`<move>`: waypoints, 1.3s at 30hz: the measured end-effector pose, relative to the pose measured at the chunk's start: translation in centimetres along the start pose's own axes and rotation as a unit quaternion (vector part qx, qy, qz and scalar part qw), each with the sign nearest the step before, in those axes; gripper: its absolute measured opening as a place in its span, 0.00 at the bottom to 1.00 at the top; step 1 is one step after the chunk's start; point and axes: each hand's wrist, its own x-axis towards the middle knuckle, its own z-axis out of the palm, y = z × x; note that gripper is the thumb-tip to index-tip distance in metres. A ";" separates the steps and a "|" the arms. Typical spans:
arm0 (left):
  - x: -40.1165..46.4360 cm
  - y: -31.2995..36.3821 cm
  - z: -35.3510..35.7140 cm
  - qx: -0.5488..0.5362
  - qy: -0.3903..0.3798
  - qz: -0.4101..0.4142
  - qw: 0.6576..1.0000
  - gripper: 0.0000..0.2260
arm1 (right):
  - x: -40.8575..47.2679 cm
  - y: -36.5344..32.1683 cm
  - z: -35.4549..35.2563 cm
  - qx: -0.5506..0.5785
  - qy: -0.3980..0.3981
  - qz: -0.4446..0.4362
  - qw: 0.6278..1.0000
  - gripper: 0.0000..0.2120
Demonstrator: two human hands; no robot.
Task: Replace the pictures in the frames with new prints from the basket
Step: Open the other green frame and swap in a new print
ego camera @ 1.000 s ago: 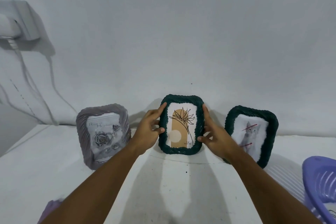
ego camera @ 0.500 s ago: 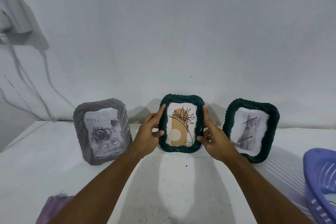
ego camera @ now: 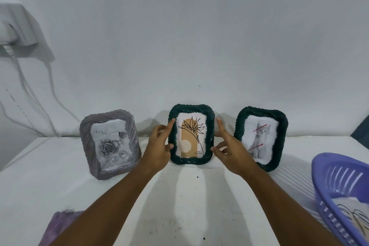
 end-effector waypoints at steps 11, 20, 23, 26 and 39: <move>2.0 10.8 7.2 -0.045 -0.054 0.129 0.989 0.24 | -2.2 3.4 -6.6 -0.033 0.282 0.087 0.955 0.26; 3.8 13.0 13.5 -0.174 -0.116 -0.032 0.977 0.26 | -2.8 7.5 -10.2 0.109 0.138 0.183 0.967 0.24; 3.3 13.1 13.5 -0.209 -0.131 -0.079 0.966 0.26 | -2.6 7.7 -10.3 0.130 0.098 0.199 0.966 0.23; 2.7 13.0 12.7 -0.252 -0.120 -0.088 0.956 0.26 | -2.9 7.1 -10.5 0.161 0.126 0.172 0.964 0.24; -6.3 10.0 2.5 -0.394 -0.141 -0.105 0.902 0.23 | -9.4 0.2 -6.1 0.511 0.078 0.100 0.850 0.23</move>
